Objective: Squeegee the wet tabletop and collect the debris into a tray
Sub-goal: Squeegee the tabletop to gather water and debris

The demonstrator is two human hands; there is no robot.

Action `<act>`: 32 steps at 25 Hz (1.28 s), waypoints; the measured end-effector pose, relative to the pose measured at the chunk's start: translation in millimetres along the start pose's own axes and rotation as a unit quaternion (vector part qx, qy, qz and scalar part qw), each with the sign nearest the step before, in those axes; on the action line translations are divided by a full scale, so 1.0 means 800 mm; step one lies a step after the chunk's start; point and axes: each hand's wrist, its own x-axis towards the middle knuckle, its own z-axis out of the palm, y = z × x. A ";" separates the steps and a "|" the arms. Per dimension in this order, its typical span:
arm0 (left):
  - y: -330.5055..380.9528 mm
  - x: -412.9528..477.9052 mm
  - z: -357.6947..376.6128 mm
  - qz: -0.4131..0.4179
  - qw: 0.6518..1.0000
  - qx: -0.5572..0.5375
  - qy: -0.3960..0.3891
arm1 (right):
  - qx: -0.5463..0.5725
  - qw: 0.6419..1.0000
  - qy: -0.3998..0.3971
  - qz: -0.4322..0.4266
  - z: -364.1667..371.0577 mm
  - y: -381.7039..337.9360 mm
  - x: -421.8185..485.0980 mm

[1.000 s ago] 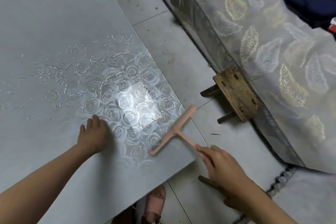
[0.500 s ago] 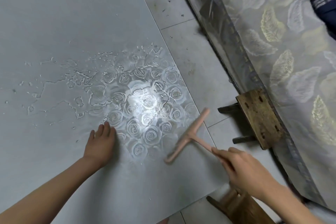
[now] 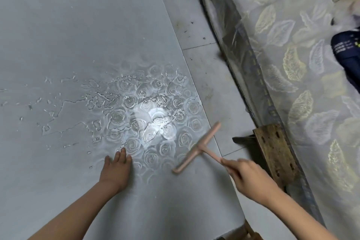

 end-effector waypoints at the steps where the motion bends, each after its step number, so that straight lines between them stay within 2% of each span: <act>1: 0.002 0.002 -0.003 -0.004 1.000 0.002 -0.007 | 0.010 1.000 -0.003 0.005 0.008 -0.002 0.001; 4: 0.007 0.003 -0.009 -0.022 0.999 -0.014 -0.025 | 0.070 0.996 0.028 -0.038 0.023 -0.055 0.062; 7: 0.006 -0.003 -0.015 -0.048 0.997 -0.058 -0.024 | 0.047 0.993 0.037 -0.106 0.009 -0.090 0.121; 10: 0.026 -0.015 -0.025 -0.110 0.987 -0.114 0.014 | 0.012 0.984 0.036 -0.175 -0.043 -0.016 0.123; 13: 0.067 -0.014 -0.037 -0.181 0.968 -0.171 0.038 | -0.048 0.984 0.007 -0.170 -0.095 0.087 0.138; 15: 0.096 -0.007 -0.044 -0.217 0.956 -0.197 0.028 | -0.086 0.979 -0.019 -0.186 -0.106 0.111 0.161; 17: 0.122 0.002 -0.047 -0.248 0.941 -0.229 0.022 | -0.081 0.967 -0.021 -0.242 -0.102 0.102 0.191; 21: 0.149 0.008 -0.060 -0.267 0.930 -0.254 0.017 | -0.047 0.950 -0.024 -0.309 -0.094 0.033 0.236; 23: 0.155 0.008 -0.072 -0.271 0.924 -0.268 0.023 | -0.066 0.938 -0.017 -0.340 -0.115 0.036 0.244; 25: 0.152 0.009 -0.072 -0.273 0.920 -0.280 0.024 | -0.061 0.941 -0.016 -0.332 -0.143 0.073 0.251; 28: 0.152 0.011 -0.071 -0.272 0.921 -0.279 0.020 | -0.128 0.944 -0.020 -0.302 -0.159 0.110 0.247; 32: 0.142 0.019 -0.059 -0.267 0.910 -0.316 0.005 | -0.103 0.934 -0.023 -0.342 -0.120 0.032 0.250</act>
